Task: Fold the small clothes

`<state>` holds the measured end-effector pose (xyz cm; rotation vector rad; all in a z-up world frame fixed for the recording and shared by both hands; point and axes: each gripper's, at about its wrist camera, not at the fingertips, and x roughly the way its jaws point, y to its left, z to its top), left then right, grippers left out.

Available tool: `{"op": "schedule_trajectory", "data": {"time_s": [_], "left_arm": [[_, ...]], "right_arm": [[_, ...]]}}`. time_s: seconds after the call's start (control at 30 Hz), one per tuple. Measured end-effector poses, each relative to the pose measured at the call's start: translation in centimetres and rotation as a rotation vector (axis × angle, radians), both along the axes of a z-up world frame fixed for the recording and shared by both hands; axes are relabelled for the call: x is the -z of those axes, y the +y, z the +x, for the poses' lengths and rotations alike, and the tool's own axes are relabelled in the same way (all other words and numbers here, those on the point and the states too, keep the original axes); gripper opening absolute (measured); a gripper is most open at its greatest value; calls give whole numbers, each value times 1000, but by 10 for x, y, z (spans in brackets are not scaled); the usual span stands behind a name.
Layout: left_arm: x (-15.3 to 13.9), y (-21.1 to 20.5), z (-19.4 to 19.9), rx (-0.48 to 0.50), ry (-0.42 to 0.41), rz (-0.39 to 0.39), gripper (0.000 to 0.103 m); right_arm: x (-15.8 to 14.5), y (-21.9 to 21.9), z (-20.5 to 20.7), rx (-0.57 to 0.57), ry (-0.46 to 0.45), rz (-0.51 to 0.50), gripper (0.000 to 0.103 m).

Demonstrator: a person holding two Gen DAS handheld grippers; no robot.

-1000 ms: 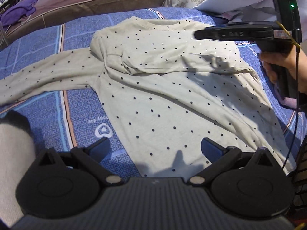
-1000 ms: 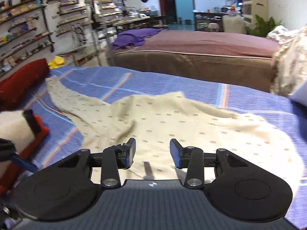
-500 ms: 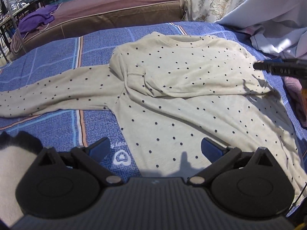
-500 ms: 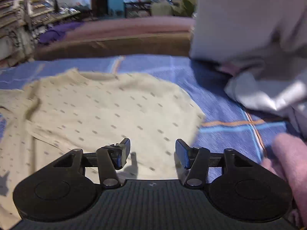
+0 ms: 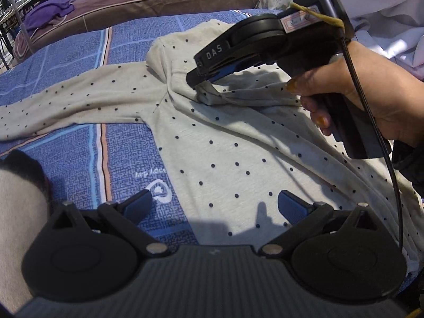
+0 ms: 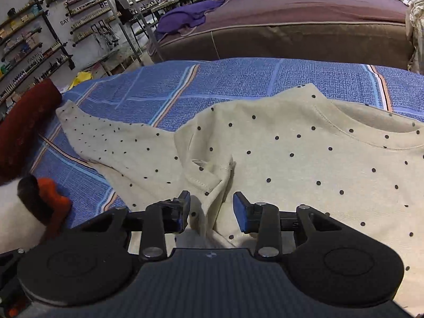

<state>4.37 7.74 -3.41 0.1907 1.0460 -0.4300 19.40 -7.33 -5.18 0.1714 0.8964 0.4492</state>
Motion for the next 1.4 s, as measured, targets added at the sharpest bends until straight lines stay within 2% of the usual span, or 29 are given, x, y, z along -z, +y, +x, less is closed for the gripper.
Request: {"op": "schedule_trajectory", "data": {"time_s": [0.03,0.07,0.13,0.3,0.4,0.47,0.53,0.67,0.7,0.73,0.77,0.8,0.83,0.87,0.97,1.07,1.13,1.2,1.23,1.27,1.3,1.4], "left_arm": [[1,0,1,3,4,-2,103],[1,1,0,7,6,-6,103],[3,1,0,11,11,-7,103],[4,2,-3,19,27,-35,103],[3,3,-6,16,26,-41,103],[3,4,-7,13,31,-50,103],[2,4,-8,16,38,-50,103],[0,8,-15,11,44,-32,103],[0,10,-18,10,50,-35,103],[0,13,-21,11,58,-38,103],[0,15,-25,13,67,-37,103],[0,16,-29,18,74,-35,103],[0,18,-34,23,79,-32,103],[0,20,-38,27,83,-29,103],[-1,22,-48,42,91,-23,103],[2,17,-53,57,93,-15,103],[2,15,-55,60,95,-13,103],[1,16,-58,66,89,-18,103],[0,17,-61,67,82,-13,103],[-1,20,-63,64,79,-8,103],[-2,23,-65,54,77,-7,103],[-8,34,-65,8,72,-36,103]], "right_arm": [[2,0,2,-1,12,11,21],[2,-3,3,-1,20,40,4],[-4,-10,3,16,28,93,4],[-36,-49,4,150,-69,147,4],[-67,-64,-2,244,-196,120,4],[-83,-59,-8,211,-249,152,4],[-80,-41,-5,120,-214,136,4],[-42,-2,0,15,-106,141,4],[-30,7,-1,-4,-74,140,5],[-18,15,-3,-31,-36,149,14],[-7,23,-5,-60,8,161,34],[4,29,-8,-97,61,187,43],[6,31,-15,-108,74,223,59],[7,27,-22,-101,72,262,66],[-4,6,-39,-56,44,318,68],[-19,-15,-47,-15,-14,260,68],[-19,-25,-47,35,-3,182,70],[-5,-35,-46,73,82,66,94],[3,-43,-49,86,116,29,99],[8,-52,-55,94,129,19,86],[9,-64,-66,93,114,54,80],[-9,-89,-89,152,10,144,85]]}}
